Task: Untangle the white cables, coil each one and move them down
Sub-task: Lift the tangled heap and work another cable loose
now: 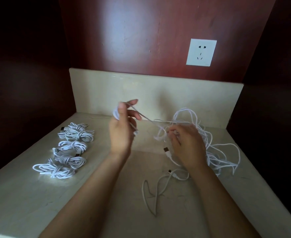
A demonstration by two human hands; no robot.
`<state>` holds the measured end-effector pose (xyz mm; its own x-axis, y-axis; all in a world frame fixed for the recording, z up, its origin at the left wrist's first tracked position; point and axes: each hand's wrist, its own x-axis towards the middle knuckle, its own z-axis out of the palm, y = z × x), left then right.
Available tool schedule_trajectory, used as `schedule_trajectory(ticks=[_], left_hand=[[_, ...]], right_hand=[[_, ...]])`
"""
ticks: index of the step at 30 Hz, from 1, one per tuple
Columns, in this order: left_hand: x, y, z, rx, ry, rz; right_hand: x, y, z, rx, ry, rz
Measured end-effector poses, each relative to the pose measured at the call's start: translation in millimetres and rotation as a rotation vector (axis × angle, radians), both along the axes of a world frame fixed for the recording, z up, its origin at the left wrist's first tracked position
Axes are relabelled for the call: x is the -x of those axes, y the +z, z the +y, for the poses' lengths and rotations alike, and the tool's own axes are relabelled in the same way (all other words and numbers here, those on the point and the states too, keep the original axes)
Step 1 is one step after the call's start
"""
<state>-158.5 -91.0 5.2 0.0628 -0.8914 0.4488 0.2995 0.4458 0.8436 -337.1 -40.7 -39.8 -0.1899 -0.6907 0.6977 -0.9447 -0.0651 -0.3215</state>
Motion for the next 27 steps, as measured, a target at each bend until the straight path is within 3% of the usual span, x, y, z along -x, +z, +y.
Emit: schedule_trajectory(ticks=[2,4,8,10,16,21,24,27], left_hand=[[-10,3,-11,-0.077,-0.008,0.095],[-14,1,-15,-0.135,-0.038,0.071],[-5,-5,-12,-0.157,-0.201,0.033],[-3,-8,-12,-0.141,-0.296,0.024],[-4,-8,-11,-0.297,-0.560,-0.006],[-1,-11,-13,-0.292,-0.583,0.005],[-1,-13,-15,-0.309,-0.553,0.017],[0,-11,-14,-0.375,-0.610,0.168]], right_hand=[[8,-6,-4,-0.120,-0.130,0.086],[6,-7,-6,-0.154,-0.165,0.103],[-21,7,2,0.150,0.035,-0.063],[-36,10,5,0.176,0.159,-0.165],[-55,-5,-1,-0.120,0.418,-0.411],[-54,0,0,-0.146,0.438,-0.588],[-54,3,4,-0.158,0.460,-0.572],[-55,0,3,-0.182,0.465,-0.528]])
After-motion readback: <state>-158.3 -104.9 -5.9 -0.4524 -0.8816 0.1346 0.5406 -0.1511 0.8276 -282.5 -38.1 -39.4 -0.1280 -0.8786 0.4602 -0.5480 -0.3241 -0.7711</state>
